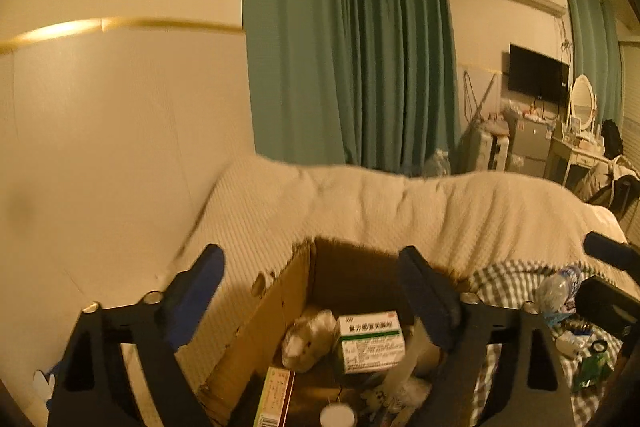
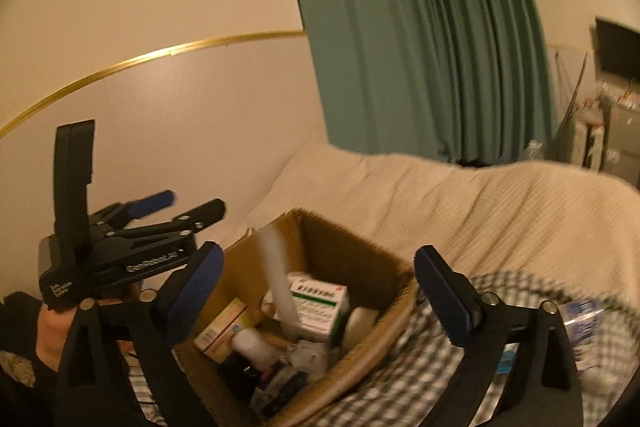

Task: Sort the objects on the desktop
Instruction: 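Open both grippers to drop the tube and hair dryer into the box, then move both grippers back toward the remaining items on the blanket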

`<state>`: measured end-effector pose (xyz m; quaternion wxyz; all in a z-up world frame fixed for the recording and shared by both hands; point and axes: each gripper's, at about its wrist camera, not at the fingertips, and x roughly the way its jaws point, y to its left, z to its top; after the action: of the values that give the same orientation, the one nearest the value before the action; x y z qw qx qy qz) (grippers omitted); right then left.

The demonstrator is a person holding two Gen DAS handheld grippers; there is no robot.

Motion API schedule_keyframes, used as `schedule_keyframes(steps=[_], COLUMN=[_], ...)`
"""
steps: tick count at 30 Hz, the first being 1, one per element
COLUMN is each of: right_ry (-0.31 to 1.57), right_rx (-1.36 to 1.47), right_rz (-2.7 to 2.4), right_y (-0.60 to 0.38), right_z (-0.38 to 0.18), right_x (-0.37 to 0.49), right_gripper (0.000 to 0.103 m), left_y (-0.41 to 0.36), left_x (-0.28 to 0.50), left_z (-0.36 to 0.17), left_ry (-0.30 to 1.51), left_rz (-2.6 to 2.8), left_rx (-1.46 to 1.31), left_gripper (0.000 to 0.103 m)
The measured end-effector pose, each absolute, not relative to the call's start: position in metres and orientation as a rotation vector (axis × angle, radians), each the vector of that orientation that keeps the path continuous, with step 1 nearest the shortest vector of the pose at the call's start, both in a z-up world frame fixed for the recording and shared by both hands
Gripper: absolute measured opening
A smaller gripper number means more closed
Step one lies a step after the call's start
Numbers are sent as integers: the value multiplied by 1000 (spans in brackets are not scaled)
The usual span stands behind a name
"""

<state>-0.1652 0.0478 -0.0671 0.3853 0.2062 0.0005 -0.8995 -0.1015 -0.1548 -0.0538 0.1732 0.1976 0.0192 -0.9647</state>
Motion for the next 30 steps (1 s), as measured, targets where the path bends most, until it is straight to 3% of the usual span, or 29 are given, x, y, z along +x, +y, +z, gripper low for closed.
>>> schedule_keyframes(steps=[6,16,30], right_ry=[7,-116,-156], right_rx=[423,390,401], right_rz=[-2378,-2448,-2716], right_y=[88,148,240], right_z=[-42,-20,-3], right_x=[-151,-156,-154], right_gripper=[103,103,103], left_y=[-132,-115,-30], left_x=[-91,-89,-119], left_z=[-35,-18,-15], left_ry=[14,144,126], left_rz=[-2765,-2822,-3031], left_rx=[460,362,385], left_gripper=[103,103,103])
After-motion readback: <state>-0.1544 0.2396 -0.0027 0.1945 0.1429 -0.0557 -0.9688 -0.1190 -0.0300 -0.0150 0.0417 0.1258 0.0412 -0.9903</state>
